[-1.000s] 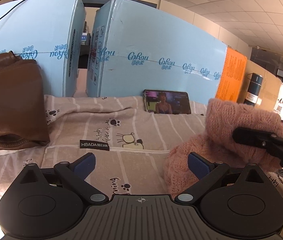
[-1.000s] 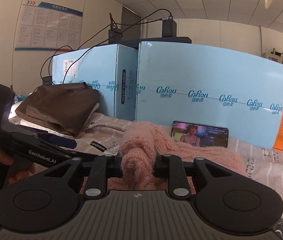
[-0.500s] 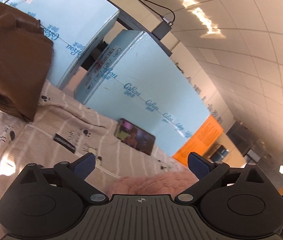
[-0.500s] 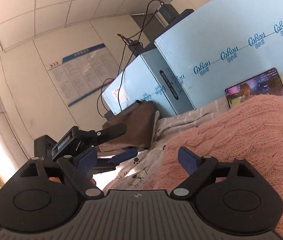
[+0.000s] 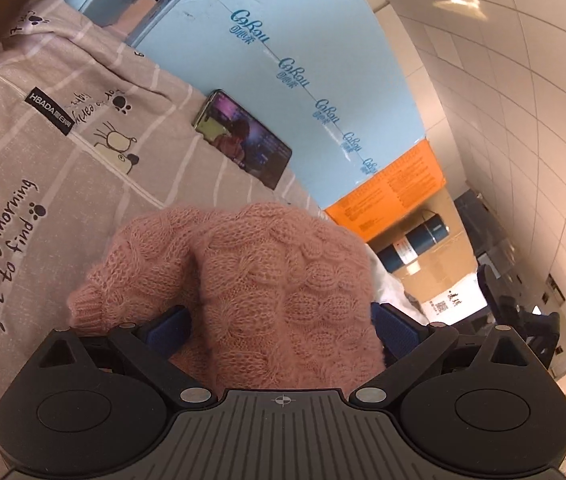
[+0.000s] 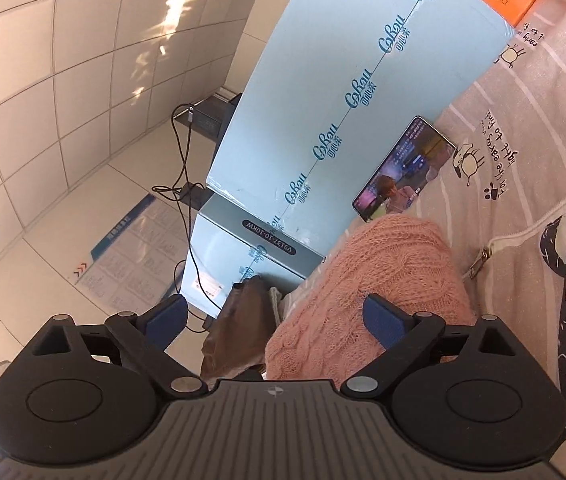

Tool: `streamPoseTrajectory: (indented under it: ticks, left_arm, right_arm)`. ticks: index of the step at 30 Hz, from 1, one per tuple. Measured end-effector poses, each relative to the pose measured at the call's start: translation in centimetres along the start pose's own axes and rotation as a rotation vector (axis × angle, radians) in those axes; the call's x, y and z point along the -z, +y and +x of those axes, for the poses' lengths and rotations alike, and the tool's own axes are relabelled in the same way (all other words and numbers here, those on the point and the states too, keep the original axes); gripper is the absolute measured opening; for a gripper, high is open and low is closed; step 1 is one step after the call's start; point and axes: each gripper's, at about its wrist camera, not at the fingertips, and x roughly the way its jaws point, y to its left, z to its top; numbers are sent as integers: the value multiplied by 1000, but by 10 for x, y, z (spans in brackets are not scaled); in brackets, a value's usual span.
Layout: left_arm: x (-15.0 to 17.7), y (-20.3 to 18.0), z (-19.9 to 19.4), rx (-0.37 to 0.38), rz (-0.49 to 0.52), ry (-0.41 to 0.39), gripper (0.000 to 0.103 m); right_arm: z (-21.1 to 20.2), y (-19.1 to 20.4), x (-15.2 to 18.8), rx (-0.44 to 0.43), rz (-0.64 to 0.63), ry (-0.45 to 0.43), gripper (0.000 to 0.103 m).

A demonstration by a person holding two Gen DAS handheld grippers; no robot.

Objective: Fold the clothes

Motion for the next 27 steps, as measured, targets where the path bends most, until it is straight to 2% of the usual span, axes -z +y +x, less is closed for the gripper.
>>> streamPoseTrajectory:
  ticks: [1, 2, 3, 5, 6, 8, 9, 12, 15, 17, 18, 22, 23, 24, 25, 26, 27]
  left_arm:
    - [2, -2, 2, -17, 19, -3, 96]
    - [3, -5, 3, -34, 41, -8, 89]
    - [3, -8, 4, -45, 66, -8, 68]
    - [3, -14, 6, -63, 118, -5, 39]
    - [3, -17, 6, -61, 141, -11, 38]
    - [2, -24, 3, -13, 189, -38, 32]
    - [0, -29, -2, 17, 207, -62, 31]
    - [-12, -39, -17, 36, 242, -151, 30]
    - [-23, -36, -27, -69, 263, -206, 30]
    - [-25, -25, -30, -147, 252, -214, 29]
    - [-25, -17, -32, -160, 229, -217, 28]
    - [-25, 2, -32, -116, 147, -192, 27]
    - [-25, 2, -30, -118, 142, -177, 32]
    - [-25, 2, -28, -124, 135, -168, 45]
    - [-25, 4, -26, -123, 115, -165, 53]
    - [-25, 7, -25, -118, 91, -162, 68]
    - [-25, 9, -23, -104, 74, -149, 76]
  right_arm:
    - [0, 0, 1, 9, 2, 4, 95]
    - [0, -1, 1, 18, 3, 8, 95]
    - [1, -1, 2, 28, 5, 11, 95]
    - [1, -2, 3, 46, 9, 19, 95]
    - [1, -2, 4, 55, 10, 23, 95]
    - [-2, -2, 4, 47, 13, 8, 95]
    - [-3, -2, 4, 43, 14, 1, 95]
    - [-8, -1, 3, 30, 18, -21, 95]
    - [-8, 1, 4, 16, 5, -19, 97]
    - [-7, 3, 5, 8, -7, -12, 97]
    - [-7, 4, 5, 3, -16, -9, 97]
    - [-7, 10, 8, -11, -59, -17, 98]
    - [-7, 12, 8, -13, -70, -21, 98]
    - [-6, 11, 8, 0, -70, -19, 98]
    - [-4, 10, 8, 13, -69, -16, 98]
    - [-3, 8, 8, 23, -58, -12, 98]
    - [-2, 6, 7, 32, -50, -8, 98]
